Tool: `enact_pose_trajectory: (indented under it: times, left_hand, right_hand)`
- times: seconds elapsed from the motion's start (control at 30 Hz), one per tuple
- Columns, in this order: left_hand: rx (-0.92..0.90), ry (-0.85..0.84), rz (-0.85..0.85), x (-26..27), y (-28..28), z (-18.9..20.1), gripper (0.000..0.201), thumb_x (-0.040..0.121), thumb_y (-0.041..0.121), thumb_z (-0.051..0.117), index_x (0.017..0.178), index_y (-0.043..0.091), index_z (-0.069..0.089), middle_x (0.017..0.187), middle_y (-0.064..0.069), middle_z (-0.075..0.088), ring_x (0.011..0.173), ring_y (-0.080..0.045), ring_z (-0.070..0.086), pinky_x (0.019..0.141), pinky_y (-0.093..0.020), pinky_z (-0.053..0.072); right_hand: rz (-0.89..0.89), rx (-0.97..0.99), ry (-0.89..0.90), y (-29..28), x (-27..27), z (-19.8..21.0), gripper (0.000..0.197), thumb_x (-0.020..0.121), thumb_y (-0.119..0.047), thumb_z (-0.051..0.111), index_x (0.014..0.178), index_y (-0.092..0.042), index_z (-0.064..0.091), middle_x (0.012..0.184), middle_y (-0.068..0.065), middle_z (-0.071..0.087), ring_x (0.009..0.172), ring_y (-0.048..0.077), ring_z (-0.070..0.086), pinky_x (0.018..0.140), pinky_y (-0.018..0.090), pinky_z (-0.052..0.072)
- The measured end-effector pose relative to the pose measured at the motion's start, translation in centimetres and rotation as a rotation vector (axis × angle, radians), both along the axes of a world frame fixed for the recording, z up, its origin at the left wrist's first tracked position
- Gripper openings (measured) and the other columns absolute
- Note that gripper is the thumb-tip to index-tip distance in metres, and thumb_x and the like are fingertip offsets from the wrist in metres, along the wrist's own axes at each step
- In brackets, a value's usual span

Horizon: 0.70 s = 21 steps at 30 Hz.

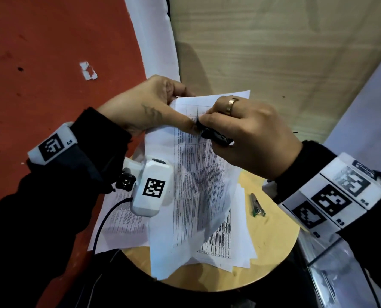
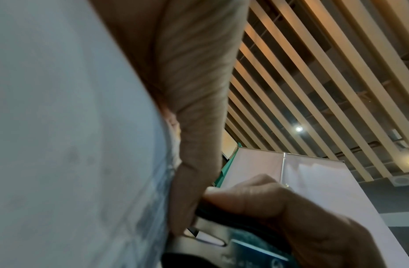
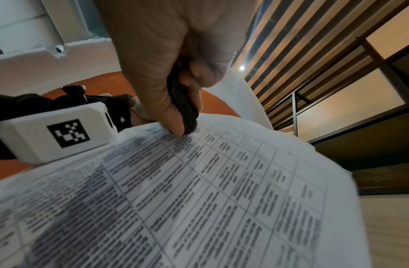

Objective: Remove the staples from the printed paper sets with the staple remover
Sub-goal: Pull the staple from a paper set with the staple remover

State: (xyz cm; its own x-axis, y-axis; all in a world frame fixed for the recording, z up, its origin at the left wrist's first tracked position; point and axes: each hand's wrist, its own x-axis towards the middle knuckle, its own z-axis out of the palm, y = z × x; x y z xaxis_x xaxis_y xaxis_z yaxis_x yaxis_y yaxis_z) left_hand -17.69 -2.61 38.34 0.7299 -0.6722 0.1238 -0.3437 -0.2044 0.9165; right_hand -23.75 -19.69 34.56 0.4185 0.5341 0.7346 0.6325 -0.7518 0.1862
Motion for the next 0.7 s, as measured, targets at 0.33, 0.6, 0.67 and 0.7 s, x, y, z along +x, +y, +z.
enact_pose_trajectory:
  times: [0.33,0.6,0.67,0.7]
  left_hand:
    - [0.018,-0.019,-0.003,0.5,-0.4,-0.7,0.036,0.054,0.001,0.075,0.088,-0.007,0.063,0.068,-0.002,0.069,0.06,-0.009,0.063,0.06,-0.019,0.053]
    - [-0.053,-0.012,-0.033,0.8,-0.3,-1.0,0.032,0.054,0.001,0.081,0.083,0.004,0.066,0.072,-0.002,0.07,0.067,-0.012,0.063,0.064,-0.019,0.052]
    - [-0.066,-0.026,-0.02,0.7,-0.4,-1.3,0.033,0.055,0.004,0.083,0.083,0.001,0.066,0.072,-0.002,0.069,0.067,-0.012,0.062,0.064,-0.019,0.052]
    - [-0.086,-0.025,-0.014,0.7,-0.4,-1.4,0.032,0.056,0.003,0.083,0.083,0.001,0.065,0.07,0.0,0.07,0.064,-0.01,0.063,0.062,-0.019,0.052]
  right_hand:
    - [-0.034,-0.048,0.047,0.1,0.0,0.4,0.024,0.062,-0.018,0.048,0.069,-0.001,0.064,0.069,0.013,0.061,0.047,0.032,0.056,0.04,0.025,0.042]
    - [-0.012,0.131,0.063,-0.7,0.1,-0.1,0.022,0.066,-0.017,0.061,0.08,-0.001,0.068,0.074,0.01,0.063,0.061,0.029,0.058,0.047,0.027,0.048]
    - [-0.006,0.21,0.089,-0.8,0.1,-0.6,0.021,0.063,-0.012,0.068,0.082,-0.001,0.069,0.074,0.009,0.062,0.065,0.021,0.055,0.05,0.027,0.047]
    - [0.004,0.249,0.115,-0.9,0.1,-0.7,0.022,0.062,-0.01,0.07,0.082,-0.001,0.069,0.075,0.008,0.062,0.065,0.017,0.052,0.053,0.027,0.046]
